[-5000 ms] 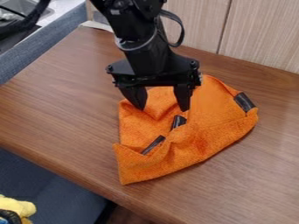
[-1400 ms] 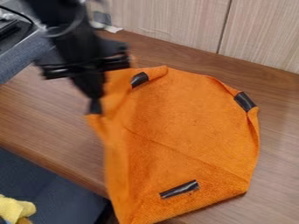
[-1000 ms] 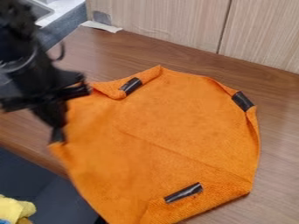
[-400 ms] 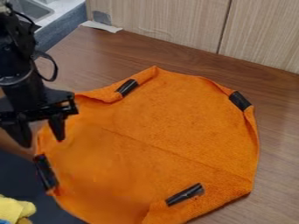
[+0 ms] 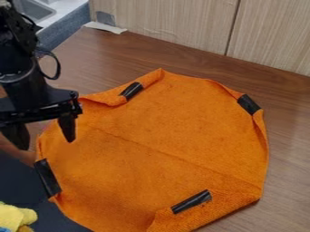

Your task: Unfold the cloth from right to the left

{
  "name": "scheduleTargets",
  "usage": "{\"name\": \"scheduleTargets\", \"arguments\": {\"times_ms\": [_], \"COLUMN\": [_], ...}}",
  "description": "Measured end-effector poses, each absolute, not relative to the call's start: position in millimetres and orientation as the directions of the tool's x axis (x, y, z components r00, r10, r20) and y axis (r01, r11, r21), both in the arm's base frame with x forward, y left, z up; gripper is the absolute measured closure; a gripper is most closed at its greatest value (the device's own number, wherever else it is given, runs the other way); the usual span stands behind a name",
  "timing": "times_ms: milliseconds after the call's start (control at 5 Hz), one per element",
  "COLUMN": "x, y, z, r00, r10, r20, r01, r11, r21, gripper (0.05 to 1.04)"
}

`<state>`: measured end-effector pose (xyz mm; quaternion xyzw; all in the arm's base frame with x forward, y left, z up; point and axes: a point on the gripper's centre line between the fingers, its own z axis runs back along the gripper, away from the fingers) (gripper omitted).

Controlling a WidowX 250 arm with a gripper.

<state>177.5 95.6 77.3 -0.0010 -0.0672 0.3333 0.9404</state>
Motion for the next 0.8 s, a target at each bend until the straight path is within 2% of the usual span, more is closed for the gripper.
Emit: {"name": "scheduleTargets", "arguments": {"times_ms": [600, 800], "x": [232.3, 232.3], "y": [61.4, 61.2], "z": [133.1, 134.2], "r00": [0.883, 0.883], "r10": [0.421, 0.420], "r20": [0.209, 0.210], "r01": [-0.424, -0.423], "r11": [0.905, 0.905], "r21": [-0.032, -0.031], "gripper": [0.083, 0.083]}}
